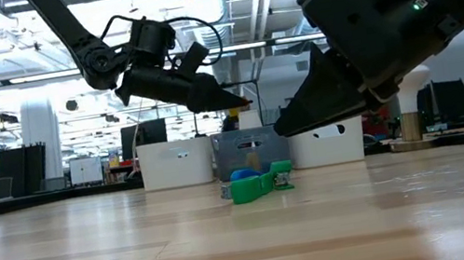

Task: Pick and place Stapler, Stapler remover, tape
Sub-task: Put the yellow stapler into the black bin, then put the green stapler into the black bin

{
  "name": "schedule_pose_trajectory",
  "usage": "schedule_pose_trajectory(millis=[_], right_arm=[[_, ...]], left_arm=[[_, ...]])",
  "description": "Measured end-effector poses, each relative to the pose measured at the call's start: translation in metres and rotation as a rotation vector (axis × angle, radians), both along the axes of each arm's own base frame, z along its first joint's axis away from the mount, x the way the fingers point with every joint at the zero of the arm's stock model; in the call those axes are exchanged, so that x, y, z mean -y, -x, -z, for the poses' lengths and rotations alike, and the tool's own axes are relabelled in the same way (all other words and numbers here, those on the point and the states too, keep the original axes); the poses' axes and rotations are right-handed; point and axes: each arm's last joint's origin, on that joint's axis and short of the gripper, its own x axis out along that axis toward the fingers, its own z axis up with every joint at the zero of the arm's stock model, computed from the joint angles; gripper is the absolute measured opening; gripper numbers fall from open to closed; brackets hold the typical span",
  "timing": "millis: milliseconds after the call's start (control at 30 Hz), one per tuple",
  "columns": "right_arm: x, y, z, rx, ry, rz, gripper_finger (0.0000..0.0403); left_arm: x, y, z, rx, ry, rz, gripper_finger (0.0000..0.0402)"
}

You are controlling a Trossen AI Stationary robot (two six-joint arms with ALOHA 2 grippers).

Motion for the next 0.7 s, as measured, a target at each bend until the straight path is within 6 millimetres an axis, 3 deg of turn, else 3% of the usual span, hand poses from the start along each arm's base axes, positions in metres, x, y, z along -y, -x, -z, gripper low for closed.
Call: schedule_pose_trajectory(millis=[700], right_arm=[[0.0004, -0.0002, 0.0000, 0.000, -0.001, 0.001, 0.0076]], left_arm=[[0.0004, 0.0002, 0.0011, -0.009, 0.007, 0.000, 0.0154]])
